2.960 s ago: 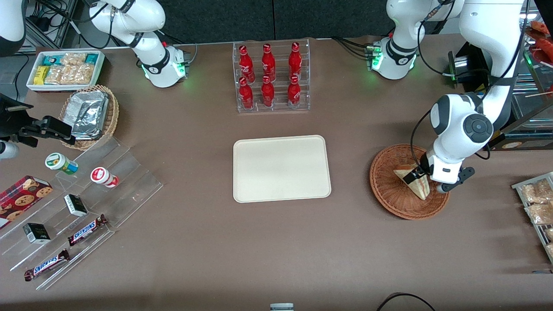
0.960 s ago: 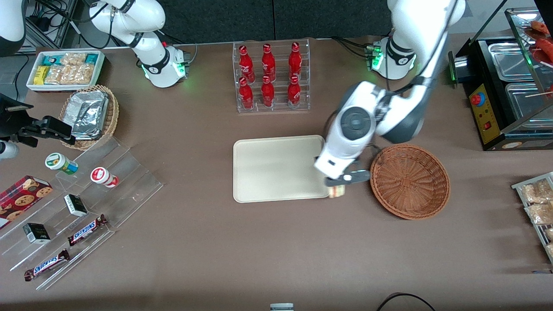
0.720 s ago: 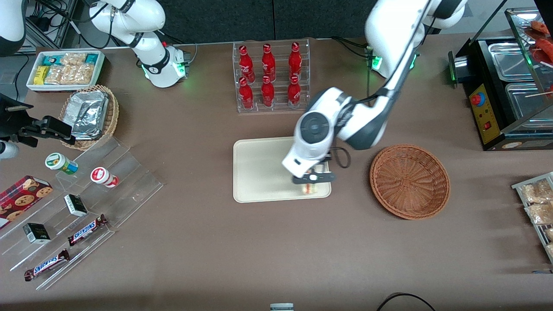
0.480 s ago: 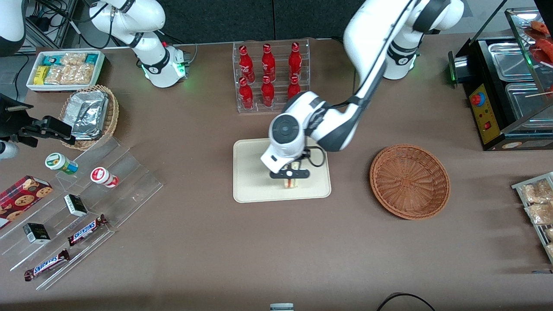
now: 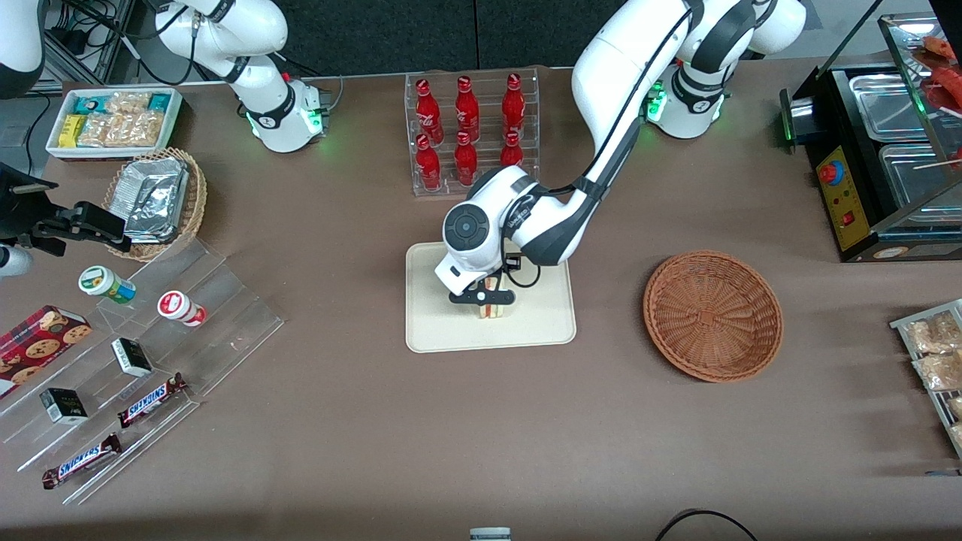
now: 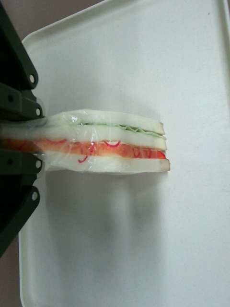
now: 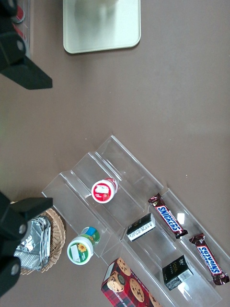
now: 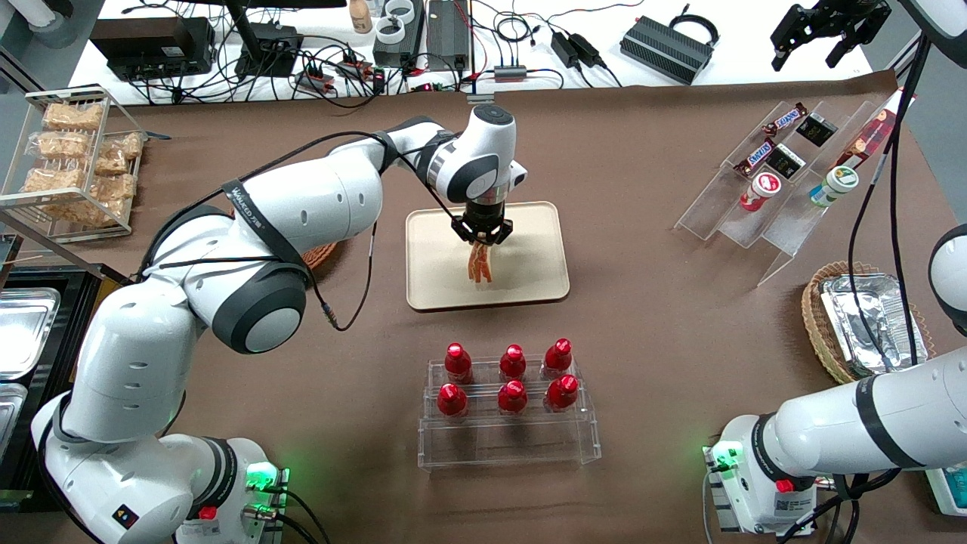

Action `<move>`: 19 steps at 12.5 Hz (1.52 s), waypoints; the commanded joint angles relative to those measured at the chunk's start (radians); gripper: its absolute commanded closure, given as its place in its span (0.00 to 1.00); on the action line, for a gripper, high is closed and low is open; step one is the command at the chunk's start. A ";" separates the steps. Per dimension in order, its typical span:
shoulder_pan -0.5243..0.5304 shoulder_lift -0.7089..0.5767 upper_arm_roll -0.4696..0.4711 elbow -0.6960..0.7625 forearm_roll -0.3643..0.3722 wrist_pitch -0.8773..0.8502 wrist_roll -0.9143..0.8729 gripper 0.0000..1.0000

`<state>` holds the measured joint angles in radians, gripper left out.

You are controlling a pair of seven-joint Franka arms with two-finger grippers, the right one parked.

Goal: Place sandwich from basket to tray
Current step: 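Lower the sandwich onto the tray and open the left gripper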

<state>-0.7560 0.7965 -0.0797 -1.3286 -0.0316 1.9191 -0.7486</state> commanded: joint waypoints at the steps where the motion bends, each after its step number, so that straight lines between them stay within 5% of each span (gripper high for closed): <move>1: -0.026 0.027 0.017 0.039 0.005 -0.008 -0.035 1.00; 7: -0.026 0.030 0.018 0.029 0.064 0.027 -0.106 1.00; 8: -0.026 0.032 0.017 0.028 0.064 0.027 -0.106 0.89; 9: -0.026 0.033 0.017 0.028 0.064 0.029 -0.106 0.57; 10: -0.026 0.035 0.017 0.028 0.064 0.029 -0.106 0.01; 19: -0.014 -0.106 0.084 0.028 0.061 -0.063 -0.153 0.00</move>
<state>-0.7688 0.7687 -0.0410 -1.2844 0.0197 1.9186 -0.8707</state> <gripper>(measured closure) 0.000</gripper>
